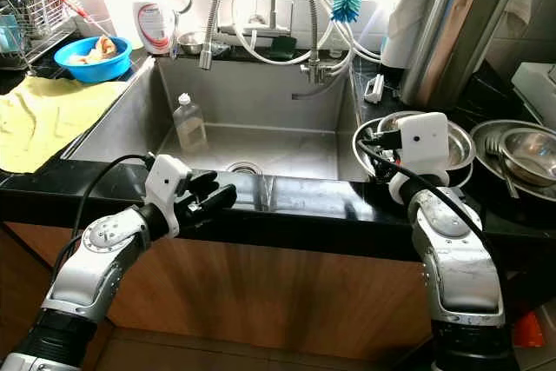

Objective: Kitchen organization

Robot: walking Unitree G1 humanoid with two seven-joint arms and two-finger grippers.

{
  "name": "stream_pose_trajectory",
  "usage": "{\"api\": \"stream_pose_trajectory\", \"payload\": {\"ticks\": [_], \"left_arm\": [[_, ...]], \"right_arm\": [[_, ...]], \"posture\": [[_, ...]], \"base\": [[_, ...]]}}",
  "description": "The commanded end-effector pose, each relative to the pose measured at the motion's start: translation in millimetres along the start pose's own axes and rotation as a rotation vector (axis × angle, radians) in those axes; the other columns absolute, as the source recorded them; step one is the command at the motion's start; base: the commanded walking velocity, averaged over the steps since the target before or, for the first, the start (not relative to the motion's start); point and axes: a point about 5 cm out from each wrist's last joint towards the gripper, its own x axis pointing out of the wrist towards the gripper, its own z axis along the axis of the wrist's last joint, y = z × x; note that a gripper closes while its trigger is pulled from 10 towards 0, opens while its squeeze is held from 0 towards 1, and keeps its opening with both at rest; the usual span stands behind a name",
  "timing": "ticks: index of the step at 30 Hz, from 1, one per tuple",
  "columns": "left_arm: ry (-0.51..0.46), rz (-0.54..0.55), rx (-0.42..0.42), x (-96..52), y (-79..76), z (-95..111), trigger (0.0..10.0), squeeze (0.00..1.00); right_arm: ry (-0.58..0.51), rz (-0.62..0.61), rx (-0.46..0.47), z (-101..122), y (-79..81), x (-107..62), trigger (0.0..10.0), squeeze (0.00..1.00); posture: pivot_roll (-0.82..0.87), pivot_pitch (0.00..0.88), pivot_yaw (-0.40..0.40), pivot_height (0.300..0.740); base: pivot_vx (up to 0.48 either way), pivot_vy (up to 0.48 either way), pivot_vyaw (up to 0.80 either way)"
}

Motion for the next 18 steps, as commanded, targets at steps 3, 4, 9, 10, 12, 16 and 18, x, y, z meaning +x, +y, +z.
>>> {"api": "stream_pose_trajectory", "payload": {"ticks": [3, 4, 9, 10, 12, 16, 18], "left_arm": [[0.047, -0.042, -0.017, 2.2, -7.2, -9.1, 10.0, 0.00], [0.047, -0.043, -0.018, 2.2, -7.3, -9.1, 10.0, 0.00], [0.048, -0.042, -0.018, 2.7, -7.0, -8.9, 10.0, 0.00], [0.048, -0.042, -0.017, 2.8, -7.0, -8.8, 10.0, 0.00], [0.046, -0.043, -0.018, 2.8, -7.1, -8.5, 10.0, 0.00], [0.046, -0.044, -0.019, 3.0, -6.8, -8.4, 10.0, 0.00], [0.047, -0.044, -0.020, 2.8, -6.8, -8.4, 10.0, 0.00]], "right_arm": [[0.003, -0.007, -0.031, 4.7, -2.8, -0.9, 10.0, 0.00], [0.005, -0.007, -0.031, 4.6, -3.2, -1.1, 10.0, 0.00], [0.051, 0.009, -0.082, 0.8, -6.9, -1.3, 10.0, 0.00], [0.063, 0.014, -0.095, -0.9, -7.9, -1.3, 10.0, 0.00], [0.067, 0.017, -0.095, -1.2, -8.1, -1.2, 10.0, 0.00], [0.078, 0.019, -0.095, -1.6, -8.6, -1.0, 10.0, 0.00], [0.090, 0.021, -0.101, -2.8, -9.0, -1.2, 10.0, 0.00]], "posture": [[-0.13, 0.000, 0.012, 0.740], [-0.13, 0.000, 0.012, 0.740], [-0.13, 0.000, 0.015, 0.740], [-0.13, 0.000, 0.015, 0.740], [-0.13, 0.000, 0.015, 0.740], [-0.13, 0.000, 0.017, 0.740], [-0.13, 0.000, 0.018, 0.740]], "base": [[0.000, 0.000, 0.00], [0.000, 0.000, 0.00], [0.000, 0.000, 0.00], [0.000, 0.000, 0.00], [0.000, 0.000, 0.00], [0.000, 0.000, 0.00], [0.000, 0.000, 0.00]]}}
